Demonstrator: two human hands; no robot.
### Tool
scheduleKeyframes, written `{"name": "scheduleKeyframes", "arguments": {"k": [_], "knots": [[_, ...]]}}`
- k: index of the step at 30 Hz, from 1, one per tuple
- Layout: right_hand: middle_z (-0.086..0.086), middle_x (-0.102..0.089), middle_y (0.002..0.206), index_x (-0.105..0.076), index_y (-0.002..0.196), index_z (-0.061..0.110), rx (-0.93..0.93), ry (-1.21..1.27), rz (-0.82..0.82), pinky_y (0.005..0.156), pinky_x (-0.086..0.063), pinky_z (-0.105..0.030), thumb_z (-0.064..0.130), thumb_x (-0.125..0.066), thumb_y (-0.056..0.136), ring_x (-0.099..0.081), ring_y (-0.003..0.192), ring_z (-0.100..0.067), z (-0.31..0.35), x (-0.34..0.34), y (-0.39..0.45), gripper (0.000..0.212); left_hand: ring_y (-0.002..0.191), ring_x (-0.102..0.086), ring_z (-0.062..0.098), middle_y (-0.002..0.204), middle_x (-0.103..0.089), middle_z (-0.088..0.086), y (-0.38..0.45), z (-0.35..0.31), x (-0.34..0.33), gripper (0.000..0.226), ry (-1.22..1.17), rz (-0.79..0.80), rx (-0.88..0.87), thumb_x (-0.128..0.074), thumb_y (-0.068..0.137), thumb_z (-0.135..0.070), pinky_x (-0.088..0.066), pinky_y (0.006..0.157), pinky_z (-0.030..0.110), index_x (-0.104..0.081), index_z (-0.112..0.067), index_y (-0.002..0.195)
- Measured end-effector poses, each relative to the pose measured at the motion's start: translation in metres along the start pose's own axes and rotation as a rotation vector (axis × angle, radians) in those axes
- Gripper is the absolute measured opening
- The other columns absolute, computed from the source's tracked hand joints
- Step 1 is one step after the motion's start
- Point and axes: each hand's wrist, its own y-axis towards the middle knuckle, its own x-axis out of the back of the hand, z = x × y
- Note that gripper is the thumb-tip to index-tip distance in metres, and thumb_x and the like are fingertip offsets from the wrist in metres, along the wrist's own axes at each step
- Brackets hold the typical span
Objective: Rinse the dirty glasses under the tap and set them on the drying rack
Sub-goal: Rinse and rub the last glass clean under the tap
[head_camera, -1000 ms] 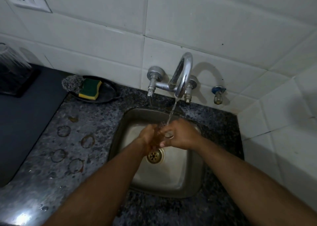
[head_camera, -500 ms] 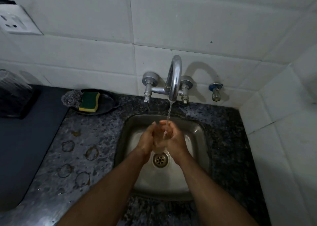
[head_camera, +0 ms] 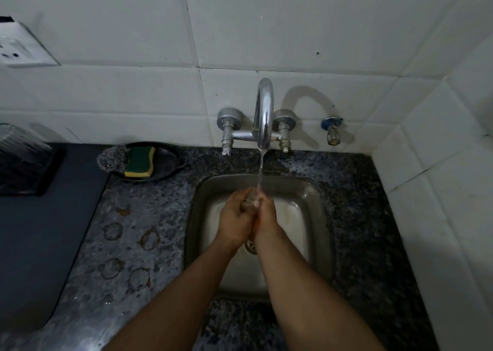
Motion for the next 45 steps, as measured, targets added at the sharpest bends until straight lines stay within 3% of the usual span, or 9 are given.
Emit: {"name": "scheduleKeyframes", "arguments": {"k": [6, 11, 14, 17, 22, 26, 32, 40, 45], "knots": [[-0.005, -0.062, 0.068, -0.066, 0.083, 0.012, 0.007, 0.018, -0.029, 0.058, -0.054, -0.027, 0.03, -0.051, 0.104, -0.063, 0.065, -0.017, 0.007, -0.008, -0.009, 0.031, 0.112, -0.069, 0.002, 0.124, -0.074, -0.005, -0.001, -0.009, 0.006, 0.031, 0.128, -0.142, -0.193, -0.062, 0.1, -0.027, -0.056, 0.1, 0.032, -0.072, -0.025, 0.13], [-0.016, -0.072, 0.091, -0.069, 0.112, 0.004, -0.031, 0.019, -0.13, 0.065, -0.056, -0.039, 0.029, -0.047, 0.109, -0.07, 0.085, -0.026, 0.029, -0.004, -0.001, 0.033, 0.102, -0.067, -0.005, 0.12, -0.074, -0.001, 0.008, -0.01, 0.011, 0.046, 0.057, 0.162, -0.193, -0.066, 0.096, -0.004, -0.052, 0.093, 0.016, -0.063, -0.031, 0.133], [-0.011, -0.073, 0.08, -0.071, 0.102, 0.009, 0.001, -0.071, -0.109, 0.057, -0.055, -0.033, 0.034, -0.052, 0.106, -0.07, 0.075, -0.023, 0.027, -0.004, -0.002, 0.032, 0.103, -0.074, 0.017, 0.109, -0.079, 0.004, 0.013, -0.009, 0.01, 0.036, -0.205, 0.084, -0.061, -0.071, 0.091, -0.001, -0.062, 0.09, 0.041, -0.074, -0.016, 0.124], [-0.011, -0.073, 0.087, -0.072, 0.105, 0.011, 0.04, -0.037, -0.093, 0.057, -0.058, -0.029, 0.03, -0.06, 0.101, -0.072, 0.076, -0.021, 0.014, 0.004, -0.001, 0.023, 0.094, -0.077, 0.021, 0.098, -0.081, 0.003, 0.017, -0.013, 0.0, 0.019, -0.234, -0.053, 0.017, -0.068, 0.095, -0.006, -0.062, 0.088, 0.049, -0.081, -0.013, 0.109], [-0.021, -0.076, 0.114, -0.066, 0.13, 0.004, -0.016, 0.046, -0.171, 0.075, -0.061, -0.036, 0.038, -0.052, 0.106, -0.075, 0.101, -0.031, 0.006, 0.01, 0.006, 0.045, 0.089, -0.077, 0.018, 0.091, -0.081, 0.001, 0.011, -0.004, -0.011, 0.015, -0.171, -0.115, 0.052, -0.069, 0.097, -0.019, -0.062, 0.086, 0.048, -0.081, -0.013, 0.104], [-0.022, -0.072, 0.108, -0.066, 0.115, 0.001, -0.006, -0.037, -0.197, 0.073, -0.061, -0.041, 0.034, -0.053, 0.108, -0.074, 0.094, -0.031, 0.019, 0.006, 0.004, 0.037, 0.098, -0.076, 0.019, 0.102, -0.08, 0.005, 0.005, -0.003, -0.006, 0.026, -0.245, -0.02, 0.032, -0.075, 0.091, -0.009, -0.061, 0.092, 0.045, -0.076, -0.011, 0.117], [-0.021, -0.073, 0.114, -0.056, 0.129, 0.007, 0.019, -0.23, -0.216, 0.054, -0.062, -0.036, 0.036, -0.07, 0.097, -0.078, 0.086, -0.031, 0.006, -0.009, -0.003, 0.045, 0.068, -0.072, 0.017, 0.075, -0.078, 0.005, 0.011, -0.005, -0.008, 0.018, -0.349, -0.37, 0.108, -0.071, 0.097, -0.024, -0.061, 0.071, 0.04, -0.082, -0.011, 0.09], [-0.021, -0.07, 0.114, -0.049, 0.137, 0.011, 0.047, -0.201, -0.285, 0.061, -0.065, -0.041, 0.038, -0.064, 0.1, -0.078, 0.085, -0.032, 0.022, 0.003, -0.009, 0.048, 0.115, -0.071, 0.021, 0.123, -0.075, 0.009, -0.003, 0.008, -0.007, 0.04, -0.533, 0.035, 0.066, -0.057, 0.099, 0.004, -0.058, 0.098, 0.036, -0.063, -0.007, 0.137], [-0.018, -0.068, 0.112, -0.031, 0.128, 0.016, 0.087, -0.167, -0.296, 0.063, -0.063, -0.039, 0.043, -0.065, 0.1, -0.077, 0.082, -0.03, 0.019, 0.0, -0.018, 0.051, 0.094, -0.076, 0.023, 0.103, -0.08, 0.011, 0.003, -0.003, -0.014, 0.026, -0.551, -0.221, 0.124, -0.059, 0.097, 0.004, -0.062, 0.087, 0.04, -0.077, -0.004, 0.113]]}}
